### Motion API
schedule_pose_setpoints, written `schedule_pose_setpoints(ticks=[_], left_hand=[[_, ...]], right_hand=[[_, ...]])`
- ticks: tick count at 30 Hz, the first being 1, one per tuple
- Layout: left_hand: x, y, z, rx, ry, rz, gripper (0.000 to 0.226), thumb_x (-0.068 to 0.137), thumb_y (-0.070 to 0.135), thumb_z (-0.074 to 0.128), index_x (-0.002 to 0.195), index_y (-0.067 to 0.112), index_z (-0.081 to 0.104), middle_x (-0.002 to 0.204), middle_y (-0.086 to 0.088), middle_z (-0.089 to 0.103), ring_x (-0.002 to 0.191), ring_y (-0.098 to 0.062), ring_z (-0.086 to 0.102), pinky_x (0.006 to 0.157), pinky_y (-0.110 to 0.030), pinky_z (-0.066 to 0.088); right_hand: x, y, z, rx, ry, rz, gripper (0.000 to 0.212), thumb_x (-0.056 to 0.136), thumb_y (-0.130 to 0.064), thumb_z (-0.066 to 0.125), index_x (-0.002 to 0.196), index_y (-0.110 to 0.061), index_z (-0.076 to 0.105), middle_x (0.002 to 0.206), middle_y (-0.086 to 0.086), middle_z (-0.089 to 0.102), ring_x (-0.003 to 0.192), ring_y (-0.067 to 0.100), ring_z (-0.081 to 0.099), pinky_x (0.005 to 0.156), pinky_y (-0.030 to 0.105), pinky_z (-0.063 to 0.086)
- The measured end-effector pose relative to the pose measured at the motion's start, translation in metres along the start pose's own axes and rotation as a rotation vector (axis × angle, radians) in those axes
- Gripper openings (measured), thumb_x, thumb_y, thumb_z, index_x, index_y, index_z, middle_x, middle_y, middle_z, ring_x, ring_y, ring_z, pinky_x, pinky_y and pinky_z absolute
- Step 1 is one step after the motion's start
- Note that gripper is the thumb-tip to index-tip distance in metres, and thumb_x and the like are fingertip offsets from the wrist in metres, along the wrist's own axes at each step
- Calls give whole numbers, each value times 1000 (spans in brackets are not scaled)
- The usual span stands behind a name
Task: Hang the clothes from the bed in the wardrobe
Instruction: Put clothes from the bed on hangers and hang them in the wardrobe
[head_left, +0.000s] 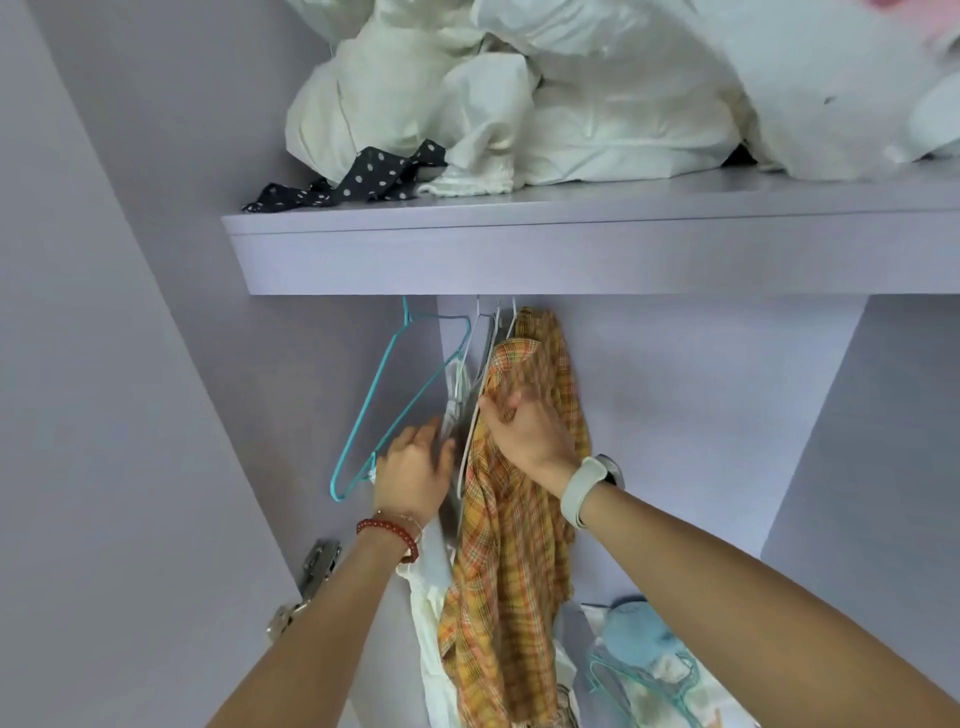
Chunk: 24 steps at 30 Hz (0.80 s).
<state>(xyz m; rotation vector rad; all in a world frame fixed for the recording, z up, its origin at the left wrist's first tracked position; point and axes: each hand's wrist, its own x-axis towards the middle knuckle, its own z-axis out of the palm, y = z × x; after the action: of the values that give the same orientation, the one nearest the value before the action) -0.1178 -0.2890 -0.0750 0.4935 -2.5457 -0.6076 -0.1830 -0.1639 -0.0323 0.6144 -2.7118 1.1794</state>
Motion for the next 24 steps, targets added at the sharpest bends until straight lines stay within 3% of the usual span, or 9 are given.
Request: schedule_pose_setpoints(ticks=[4, 7, 9, 11, 13, 19, 24], left_hand=[[6, -8, 11, -66, 1, 84, 38, 93, 25, 48, 129, 11, 51, 114, -11, 59, 104, -31, 57, 88, -40, 46], [6, -13, 15, -154, 23, 92, 35, 93, 19, 47, 127, 10, 53, 109, -14, 61, 94, -33, 61, 81, -41, 49], [5, -14, 16, -196, 37, 84, 36, 94, 19, 46, 128, 11, 52, 110, -13, 61, 92, -33, 61, 79, -41, 50], [4, -16, 17, -226, 47, 77, 36, 94, 19, 46, 128, 12, 52, 111, -12, 61, 92, -31, 61, 80, -40, 51], [4, -17, 17, -253, 45, 76, 35, 94, 19, 46, 128, 12, 53, 112, -12, 60, 93, -30, 61, 80, -39, 51], [5, -14, 11, -306, 24, 46, 35, 94, 20, 47, 127, 12, 54, 117, -12, 57, 96, -29, 60, 85, -38, 49], [-10, 8, 3, -348, 205, 84, 33, 89, 10, 51, 122, 8, 57, 119, -13, 52, 105, -32, 53, 92, -46, 43]], right_hand=[[11, -1, 14, -42, -3, 75, 34, 90, -37, 47, 107, -8, 45, 76, 6, 60, 65, 24, 58, 51, 28, 42], [11, 13, 10, -83, 85, 103, 37, 90, -20, 43, 124, -5, 38, 68, -1, 51, 61, 21, 51, 52, 27, 36], [11, 25, 1, -149, 116, 116, 36, 92, -15, 39, 126, -5, 37, 79, 4, 55, 73, 29, 53, 61, 30, 37], [13, 33, -9, -206, 118, 143, 27, 96, -18, 33, 116, -4, 45, 97, 15, 60, 87, 35, 56, 65, 32, 37], [19, 38, -16, -195, 155, 149, 25, 97, -18, 32, 100, -2, 50, 98, 19, 61, 88, 36, 55, 66, 32, 37], [16, 50, -32, -57, 413, 92, 22, 97, -19, 32, 80, -8, 41, 72, 9, 49, 67, 28, 45, 60, 32, 33], [-35, 90, -37, 11, 357, 48, 25, 95, -22, 44, 73, -11, 43, 54, -4, 41, 51, 16, 40, 54, 28, 28]])
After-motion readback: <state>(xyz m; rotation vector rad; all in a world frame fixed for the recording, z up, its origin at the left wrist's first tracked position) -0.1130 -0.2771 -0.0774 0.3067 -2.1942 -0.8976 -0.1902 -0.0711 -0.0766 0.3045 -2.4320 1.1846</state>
